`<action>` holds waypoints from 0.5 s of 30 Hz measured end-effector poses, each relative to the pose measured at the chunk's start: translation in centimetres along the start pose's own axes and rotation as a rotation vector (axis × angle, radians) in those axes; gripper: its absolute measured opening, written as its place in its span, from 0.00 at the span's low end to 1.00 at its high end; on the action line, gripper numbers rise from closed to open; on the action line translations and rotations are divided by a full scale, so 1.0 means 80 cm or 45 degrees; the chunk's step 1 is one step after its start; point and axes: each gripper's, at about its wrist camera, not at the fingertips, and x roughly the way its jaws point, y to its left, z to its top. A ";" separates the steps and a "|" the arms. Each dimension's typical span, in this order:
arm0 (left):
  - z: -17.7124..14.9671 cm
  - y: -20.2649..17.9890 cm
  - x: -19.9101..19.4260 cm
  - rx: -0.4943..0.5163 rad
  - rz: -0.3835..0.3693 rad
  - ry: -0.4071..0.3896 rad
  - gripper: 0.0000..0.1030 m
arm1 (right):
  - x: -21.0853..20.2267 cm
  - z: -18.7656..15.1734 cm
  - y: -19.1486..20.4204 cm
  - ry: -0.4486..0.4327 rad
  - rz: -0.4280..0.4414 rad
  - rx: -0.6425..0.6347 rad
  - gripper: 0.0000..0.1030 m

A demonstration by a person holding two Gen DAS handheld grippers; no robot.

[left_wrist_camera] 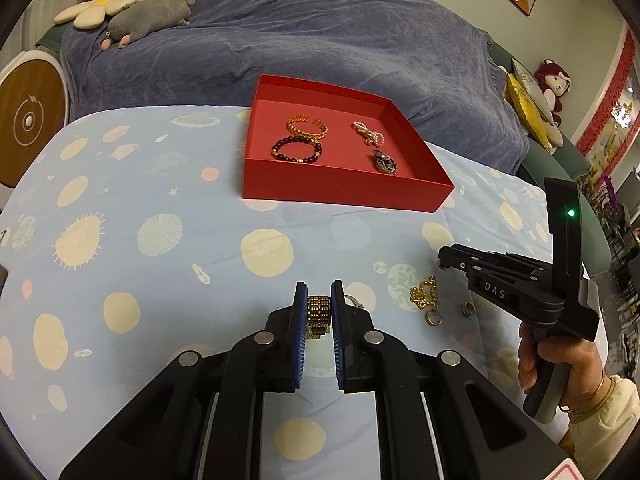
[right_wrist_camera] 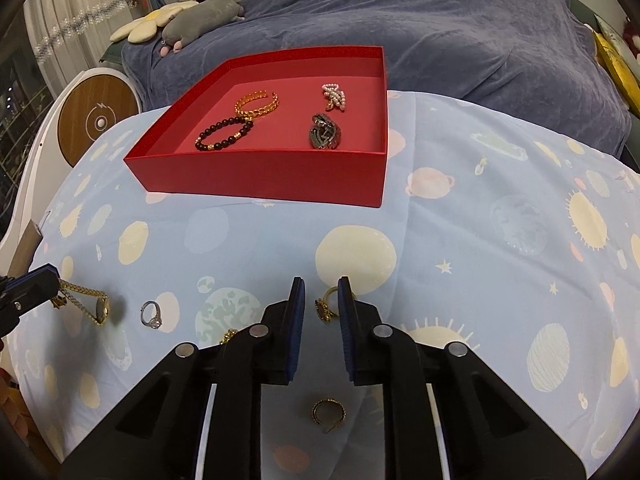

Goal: Organize jewelry
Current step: 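Reach the right tool to a small gold ring while the left tool holds the watch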

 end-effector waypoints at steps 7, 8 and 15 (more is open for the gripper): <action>0.001 0.008 -0.002 -0.016 0.001 0.000 0.09 | 0.004 -0.007 0.006 0.010 -0.015 -0.022 0.10; 0.001 0.008 -0.002 -0.016 0.003 -0.001 0.09 | 0.003 -0.008 0.007 0.008 -0.018 -0.027 0.10; 0.004 0.010 0.000 -0.026 0.011 0.000 0.09 | -0.014 -0.007 0.004 -0.022 0.023 0.003 0.08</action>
